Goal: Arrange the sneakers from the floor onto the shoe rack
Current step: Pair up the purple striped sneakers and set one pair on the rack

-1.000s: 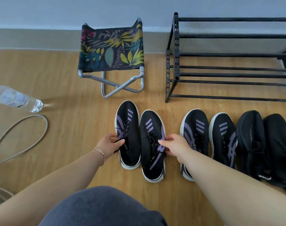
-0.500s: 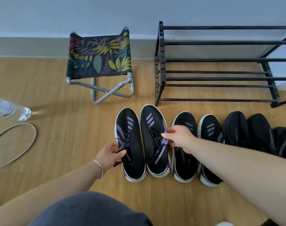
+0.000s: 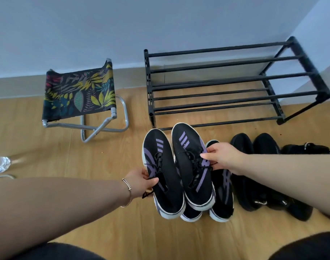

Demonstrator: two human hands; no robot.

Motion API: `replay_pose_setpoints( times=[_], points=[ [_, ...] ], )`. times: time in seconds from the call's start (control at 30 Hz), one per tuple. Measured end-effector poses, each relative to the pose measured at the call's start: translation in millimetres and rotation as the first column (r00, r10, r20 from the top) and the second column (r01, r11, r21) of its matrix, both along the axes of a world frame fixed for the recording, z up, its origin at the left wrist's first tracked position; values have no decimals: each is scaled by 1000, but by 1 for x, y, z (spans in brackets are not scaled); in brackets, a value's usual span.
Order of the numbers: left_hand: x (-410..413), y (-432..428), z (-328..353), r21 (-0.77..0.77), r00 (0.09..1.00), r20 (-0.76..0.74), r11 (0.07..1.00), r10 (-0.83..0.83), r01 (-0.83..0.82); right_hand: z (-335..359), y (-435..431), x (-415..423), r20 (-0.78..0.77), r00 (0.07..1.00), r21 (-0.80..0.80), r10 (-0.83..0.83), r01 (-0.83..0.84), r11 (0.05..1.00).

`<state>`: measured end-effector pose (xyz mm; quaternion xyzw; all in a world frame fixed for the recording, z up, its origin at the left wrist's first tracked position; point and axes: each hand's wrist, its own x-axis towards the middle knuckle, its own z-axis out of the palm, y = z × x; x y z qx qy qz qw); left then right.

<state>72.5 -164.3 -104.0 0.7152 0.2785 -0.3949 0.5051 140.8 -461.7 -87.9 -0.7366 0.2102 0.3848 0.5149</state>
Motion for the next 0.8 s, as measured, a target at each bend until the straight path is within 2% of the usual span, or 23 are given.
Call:
replay_pose_setpoints(
  times=[0.2, 0.37, 0.53, 0.67, 0.8],
  points=[
    [21, -26, -2, 56, 998, 53, 998, -21, 18, -7, -32, 8, -3, 999, 48, -48, 48, 998],
    [57, -47, -7, 80, 994, 106, 997, 3, -12, -14, -44, 27, 78, 986, 49, -148, 145, 988],
    [81, -54, -35, 72, 982, 114, 985, 151, -159, -28, -39, 45, 116, 963, 19, -245, 244, 970],
    [87, -59, -54, 83, 942, 160, 947, 296, -311, -41, -33, 56, 149, 954, 4, -258, 260, 965],
    [78, -65, -55, 66, 923, 179, 932, 342, -358, -52, -37, 55, 129, 967, -19, -221, 226, 974]
  ],
)
